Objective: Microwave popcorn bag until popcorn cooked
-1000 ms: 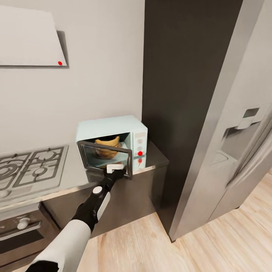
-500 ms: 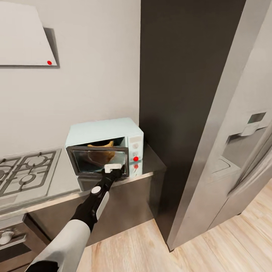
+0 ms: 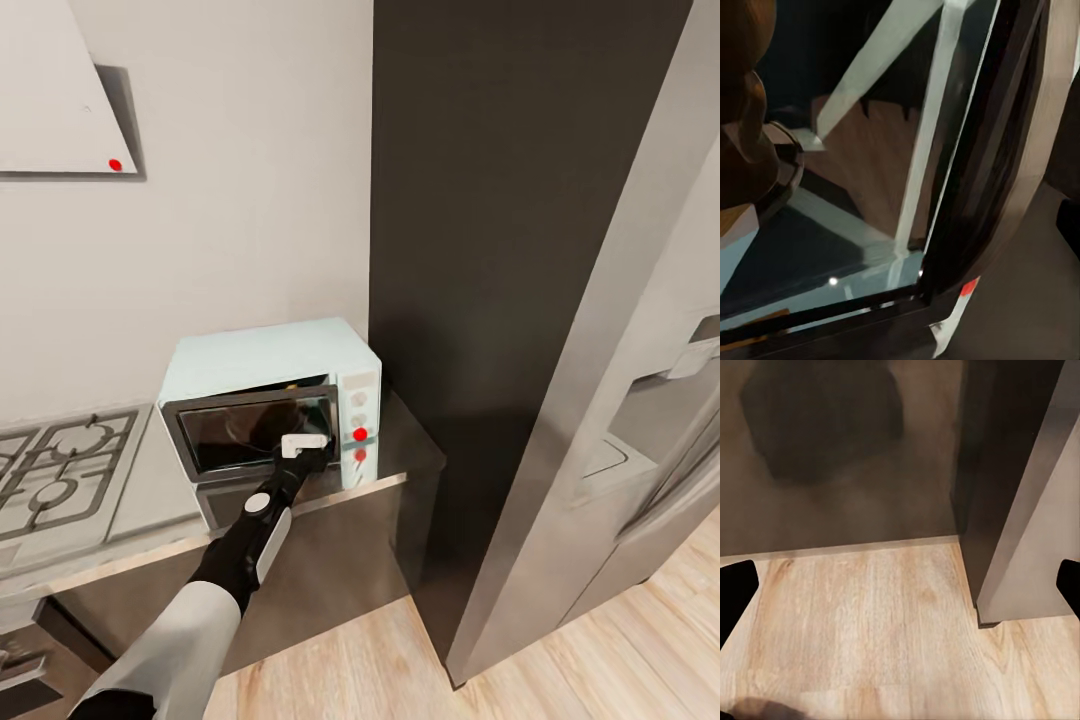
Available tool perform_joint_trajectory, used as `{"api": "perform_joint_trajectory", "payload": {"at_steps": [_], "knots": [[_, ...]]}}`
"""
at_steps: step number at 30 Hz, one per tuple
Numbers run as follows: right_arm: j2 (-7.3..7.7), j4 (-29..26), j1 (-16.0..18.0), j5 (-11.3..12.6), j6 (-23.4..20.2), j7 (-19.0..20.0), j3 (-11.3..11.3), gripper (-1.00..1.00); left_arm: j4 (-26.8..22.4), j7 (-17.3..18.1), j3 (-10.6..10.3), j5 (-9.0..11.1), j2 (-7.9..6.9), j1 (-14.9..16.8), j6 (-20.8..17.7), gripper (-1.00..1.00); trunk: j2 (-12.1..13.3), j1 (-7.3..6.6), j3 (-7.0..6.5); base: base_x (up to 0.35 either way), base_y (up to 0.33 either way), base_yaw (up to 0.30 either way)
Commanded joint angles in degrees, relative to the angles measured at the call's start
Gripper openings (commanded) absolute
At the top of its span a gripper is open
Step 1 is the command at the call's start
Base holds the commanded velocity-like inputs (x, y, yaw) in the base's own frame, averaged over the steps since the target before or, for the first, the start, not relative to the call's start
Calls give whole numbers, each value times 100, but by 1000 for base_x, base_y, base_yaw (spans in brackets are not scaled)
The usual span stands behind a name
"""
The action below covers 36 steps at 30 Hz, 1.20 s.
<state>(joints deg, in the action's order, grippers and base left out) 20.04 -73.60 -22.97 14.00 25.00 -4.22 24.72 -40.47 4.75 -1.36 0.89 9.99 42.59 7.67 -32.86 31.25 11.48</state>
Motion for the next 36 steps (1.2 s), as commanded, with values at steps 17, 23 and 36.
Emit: {"api": "perform_joint_trajectory", "payload": {"at_steps": [17,23,36], "knots": [[9,-5,2,24,14,-35,24,100,-1,17,4,13,1,-4,15,100,-8,2,8,72,0,0],[9,-5,3,24,14,-27,24,100,-5,17,4,12,1,-5,15,100,-8,2,8,103,0,0],[8,-6,3,24,14,157,15,100,-7,26,4,16,1,-4,17,100,-8,2,8,-158,0,0]]}}
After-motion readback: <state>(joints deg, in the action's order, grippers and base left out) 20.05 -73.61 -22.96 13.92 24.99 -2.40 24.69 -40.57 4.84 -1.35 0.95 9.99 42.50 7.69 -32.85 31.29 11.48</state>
